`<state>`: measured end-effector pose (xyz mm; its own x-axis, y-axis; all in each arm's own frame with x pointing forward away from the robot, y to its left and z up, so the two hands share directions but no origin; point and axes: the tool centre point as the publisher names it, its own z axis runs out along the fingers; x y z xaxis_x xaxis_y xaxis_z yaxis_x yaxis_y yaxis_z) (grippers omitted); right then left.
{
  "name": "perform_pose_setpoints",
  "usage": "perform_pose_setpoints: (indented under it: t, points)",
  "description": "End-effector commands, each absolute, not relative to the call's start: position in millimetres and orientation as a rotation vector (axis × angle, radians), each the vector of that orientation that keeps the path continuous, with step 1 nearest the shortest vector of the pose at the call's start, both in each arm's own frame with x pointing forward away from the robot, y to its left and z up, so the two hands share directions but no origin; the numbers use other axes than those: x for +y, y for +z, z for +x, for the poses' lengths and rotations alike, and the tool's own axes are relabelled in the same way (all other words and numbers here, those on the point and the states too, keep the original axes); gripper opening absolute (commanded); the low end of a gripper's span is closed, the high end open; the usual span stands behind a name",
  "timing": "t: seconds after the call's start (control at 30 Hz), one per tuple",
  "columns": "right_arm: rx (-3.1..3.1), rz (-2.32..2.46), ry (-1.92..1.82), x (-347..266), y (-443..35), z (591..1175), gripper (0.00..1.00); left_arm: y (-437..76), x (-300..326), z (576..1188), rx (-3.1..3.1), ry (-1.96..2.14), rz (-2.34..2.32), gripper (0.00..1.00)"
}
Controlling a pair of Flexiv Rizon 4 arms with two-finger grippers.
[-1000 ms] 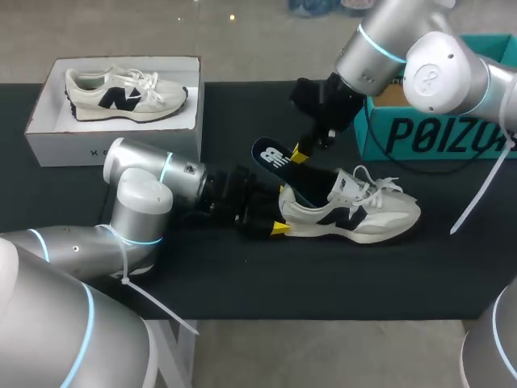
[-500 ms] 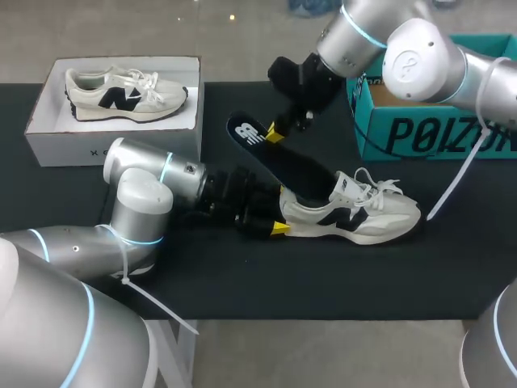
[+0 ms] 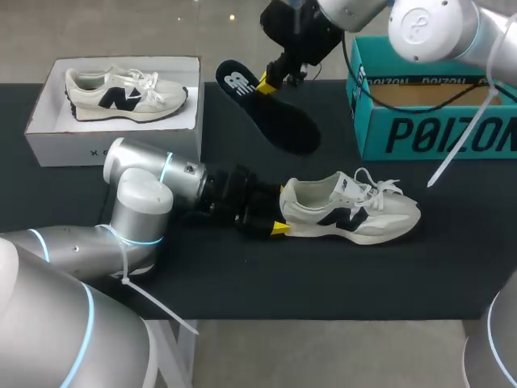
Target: Take the shoe out of the shoebox, open the shoe tongue, remove and reinsert the insole, then place the shoe into the shoebox
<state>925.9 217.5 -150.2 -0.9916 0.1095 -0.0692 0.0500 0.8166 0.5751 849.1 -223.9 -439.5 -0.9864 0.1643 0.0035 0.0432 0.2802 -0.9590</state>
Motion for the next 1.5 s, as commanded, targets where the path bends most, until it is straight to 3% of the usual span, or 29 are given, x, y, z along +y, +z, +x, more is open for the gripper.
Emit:
perform_pose_setpoints:
  t: [0.03, 1.13, 1.5]
  points:
    - [2.847, 0.21, 0.843, 189.7, -113.5, 900.5, 0.0, -444.1, -224.8, 850.1, -2.43, 1.815, -0.198, 0.0]
    - [2.847, 0.21, 0.843, 189.7, -113.5, 900.5, 0.0, -444.1, -224.8, 850.1, -2.43, 1.815, -0.198, 0.0]
    - [2.809, 0.358, 1.143, 147.3, -62.9, 883.0, 0.0, -444.1, -224.8, 850.1, -2.43, 1.815, -0.198, 0.0]
